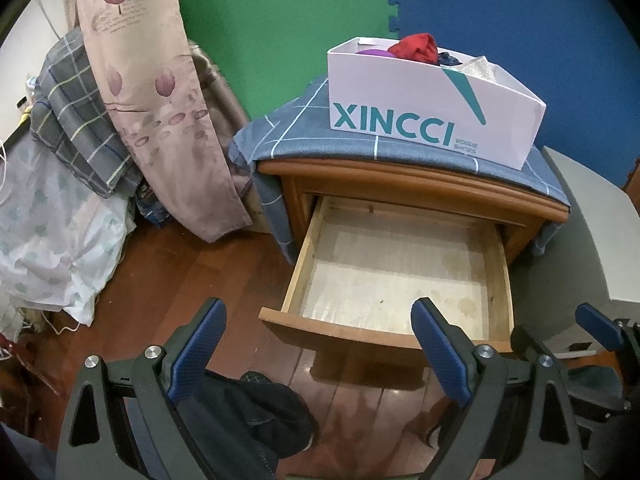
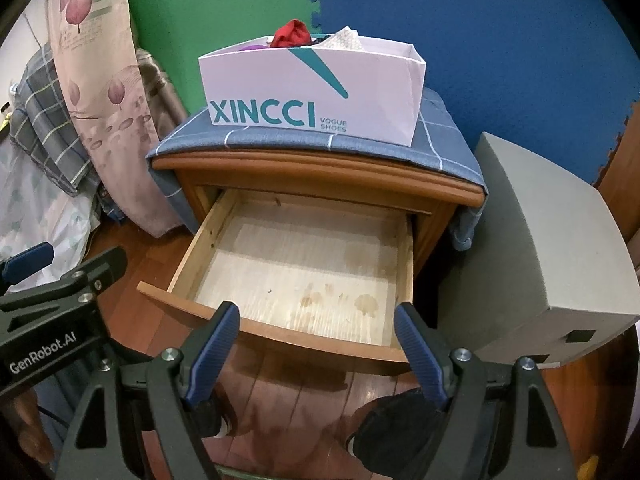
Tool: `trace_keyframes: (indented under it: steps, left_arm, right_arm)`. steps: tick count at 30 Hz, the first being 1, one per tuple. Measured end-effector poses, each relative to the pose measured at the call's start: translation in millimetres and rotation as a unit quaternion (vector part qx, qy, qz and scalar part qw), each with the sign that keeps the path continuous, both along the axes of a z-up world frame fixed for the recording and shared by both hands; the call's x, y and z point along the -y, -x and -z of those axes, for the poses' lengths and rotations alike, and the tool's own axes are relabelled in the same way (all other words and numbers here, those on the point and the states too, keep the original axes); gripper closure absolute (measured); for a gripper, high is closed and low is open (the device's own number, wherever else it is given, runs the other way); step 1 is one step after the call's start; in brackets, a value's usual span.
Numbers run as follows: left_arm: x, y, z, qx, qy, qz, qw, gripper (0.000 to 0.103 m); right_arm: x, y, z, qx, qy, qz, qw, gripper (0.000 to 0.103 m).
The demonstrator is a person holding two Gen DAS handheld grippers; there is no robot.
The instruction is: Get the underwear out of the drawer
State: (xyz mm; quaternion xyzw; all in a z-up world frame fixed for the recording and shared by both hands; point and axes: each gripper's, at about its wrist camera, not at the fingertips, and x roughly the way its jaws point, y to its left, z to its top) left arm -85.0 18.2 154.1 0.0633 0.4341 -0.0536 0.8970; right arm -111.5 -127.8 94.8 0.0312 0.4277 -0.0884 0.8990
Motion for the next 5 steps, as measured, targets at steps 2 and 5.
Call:
trace_keyframes:
  steps: [2,5]
  left_arm:
    - [0.5,-0.6,1.0,-0.001,0.001,0.003,1.0000,0.011]
    - [1.3,-2.5,2.5,-0.006,0.005,0.004,1.0000,0.011]
  right_arm:
    - [-0.1,-0.9,1.1,-0.002,0.000,-0.001,1.000,0.021]
    - [-0.7,-2.3,2.6,-0.005,0.002,-0.002,1.000,0.021]
